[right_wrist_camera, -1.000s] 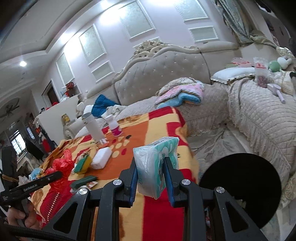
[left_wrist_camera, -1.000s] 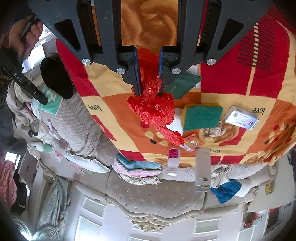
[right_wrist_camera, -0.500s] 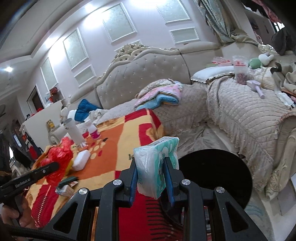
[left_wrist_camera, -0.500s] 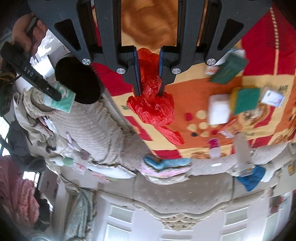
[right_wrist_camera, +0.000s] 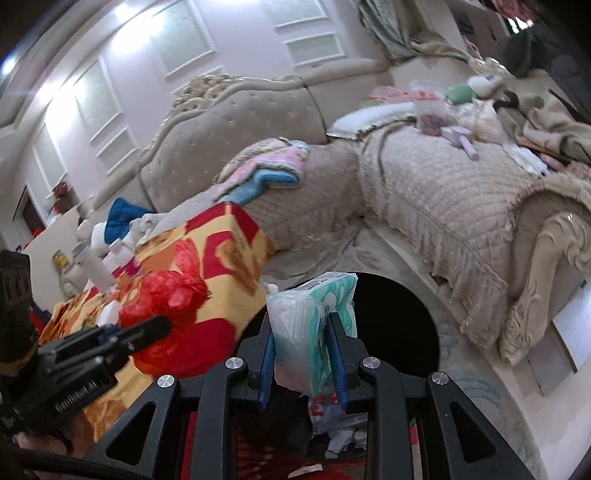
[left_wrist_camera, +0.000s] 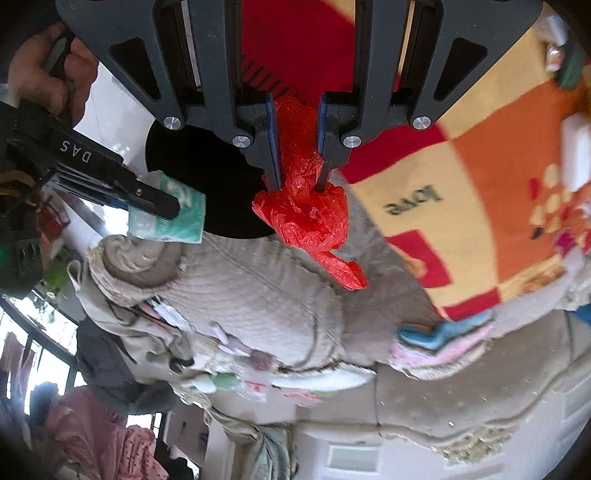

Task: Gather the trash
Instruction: 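Carry the red bag and tissue pack over the black bin and open both grippers, then move both open grippers back over the blanket toward the remaining items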

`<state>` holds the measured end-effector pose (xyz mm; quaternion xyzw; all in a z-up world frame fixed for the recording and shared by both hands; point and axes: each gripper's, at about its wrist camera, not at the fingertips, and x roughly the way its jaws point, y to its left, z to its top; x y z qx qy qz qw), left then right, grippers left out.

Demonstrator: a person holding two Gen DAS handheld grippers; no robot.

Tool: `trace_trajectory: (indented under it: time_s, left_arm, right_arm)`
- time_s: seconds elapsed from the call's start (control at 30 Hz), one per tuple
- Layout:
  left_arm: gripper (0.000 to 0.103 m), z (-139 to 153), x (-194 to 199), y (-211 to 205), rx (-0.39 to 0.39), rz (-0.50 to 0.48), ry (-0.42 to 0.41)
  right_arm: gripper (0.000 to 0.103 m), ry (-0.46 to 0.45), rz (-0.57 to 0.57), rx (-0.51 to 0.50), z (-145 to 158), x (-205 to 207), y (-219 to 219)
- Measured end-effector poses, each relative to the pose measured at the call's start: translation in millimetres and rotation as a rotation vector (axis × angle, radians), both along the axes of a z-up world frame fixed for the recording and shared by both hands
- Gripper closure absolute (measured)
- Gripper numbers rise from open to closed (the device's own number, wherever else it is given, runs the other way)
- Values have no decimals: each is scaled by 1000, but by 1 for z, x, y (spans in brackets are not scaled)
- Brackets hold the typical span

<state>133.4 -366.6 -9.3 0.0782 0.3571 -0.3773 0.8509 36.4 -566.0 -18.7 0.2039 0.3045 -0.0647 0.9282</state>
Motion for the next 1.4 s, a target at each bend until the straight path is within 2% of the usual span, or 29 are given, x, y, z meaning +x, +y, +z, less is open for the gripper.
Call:
trace_trajectory:
  time_s: [0.13, 0.23, 0.27, 0.3, 0.37, 0.4, 0.43, 0.57, 0.67, 0.87, 1.03, 1.2, 1.4]
  left_arm:
    - [89, -12, 11, -14, -8, -39, 73]
    - [87, -21, 11, -25, 11, -70, 96]
    - [86, -22, 9, -28, 17, -82, 99]
    - [81, -22, 7, -30, 23, -94, 100]
    - [66, -21, 4, -33, 33, -95, 85]
    - [52, -20, 3, -30, 31, -89, 81]
    - [45, -18, 3, -28, 22, -84, 80]
    - [44, -13, 7, -15, 3, -41, 80]
    - [45, -7, 9, 9, -11, 32, 80]
    - [45, 23, -1, 93, -114, 226, 43]
    - [44, 40, -3, 174, -189, 428, 63]
    - [44, 52, -12, 244, -148, 581, 14]
    - [44, 33, -35, 323, -117, 754, 67]
  right_arm:
    - [78, 27, -35, 52, -10, 9, -14]
    - [76, 30, -65, 83, -13, 14, -20]
    - [66, 33, -77, 109, -16, 17, -23]
    - [49, 34, -88, 129, -17, 18, -23]
    - [45, 18, -120, 138, -15, 16, -26]
    - [44, 9, -132, 136, -13, 15, -26]
    - [45, 3, -137, 138, -11, 14, -26]
    - [44, -9, -173, 112, -6, 10, -26]
    - [44, -34, -195, 103, 1, 5, -25]
    - [44, -86, -168, 98, 14, 3, 3]
    - [43, -118, -10, 15, 29, 23, 71]
    - [39, -135, 199, -96, 31, 48, 151]
    - [38, -118, 366, -148, 15, 74, 222]
